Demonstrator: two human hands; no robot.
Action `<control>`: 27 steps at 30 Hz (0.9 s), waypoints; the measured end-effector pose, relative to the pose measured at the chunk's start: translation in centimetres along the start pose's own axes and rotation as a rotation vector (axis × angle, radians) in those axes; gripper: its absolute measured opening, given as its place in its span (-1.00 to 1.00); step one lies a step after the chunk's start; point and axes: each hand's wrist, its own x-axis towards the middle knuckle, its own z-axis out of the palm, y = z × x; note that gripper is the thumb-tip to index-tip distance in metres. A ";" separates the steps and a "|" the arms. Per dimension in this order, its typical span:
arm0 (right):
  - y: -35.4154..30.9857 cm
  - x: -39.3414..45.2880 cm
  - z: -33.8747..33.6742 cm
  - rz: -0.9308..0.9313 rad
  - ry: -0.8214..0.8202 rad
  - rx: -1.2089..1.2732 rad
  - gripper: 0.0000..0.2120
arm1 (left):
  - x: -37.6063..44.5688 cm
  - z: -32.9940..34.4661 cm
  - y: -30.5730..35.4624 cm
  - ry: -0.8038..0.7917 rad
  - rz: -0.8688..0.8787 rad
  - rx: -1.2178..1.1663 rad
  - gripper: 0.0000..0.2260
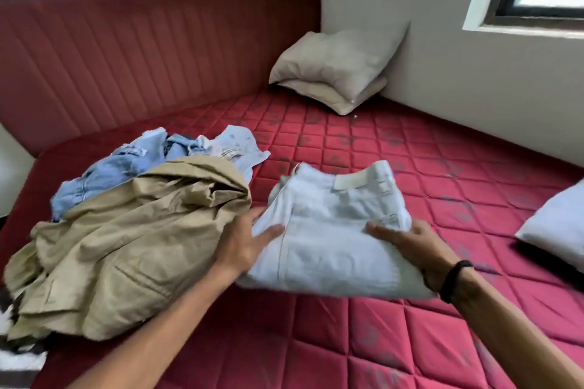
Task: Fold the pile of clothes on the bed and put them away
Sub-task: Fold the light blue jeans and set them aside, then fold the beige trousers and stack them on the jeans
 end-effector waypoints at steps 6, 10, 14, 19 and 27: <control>0.6 9.6 -4.5 -0.132 0.247 -0.037 -0.77 | 14.6 6.9 1.1 0.040 0.162 0.153 -0.60; 7.4 12.6 -6.5 -0.020 0.291 -0.452 -0.26 | 13.8 12.7 -5.0 -0.103 0.013 0.531 -0.52; 11.5 11.1 -5.5 -0.132 0.402 -0.594 -0.27 | 6.1 14.6 -11.2 0.073 0.111 0.508 -0.54; 10.4 7.7 3.8 -0.531 0.592 -0.984 -0.40 | -0.3 12.0 -12.2 0.187 0.110 0.419 -0.60; 5.7 0.1 32.1 -1.196 -0.470 -0.985 -0.49 | -12.4 5.8 -15.4 0.461 0.086 0.357 -0.56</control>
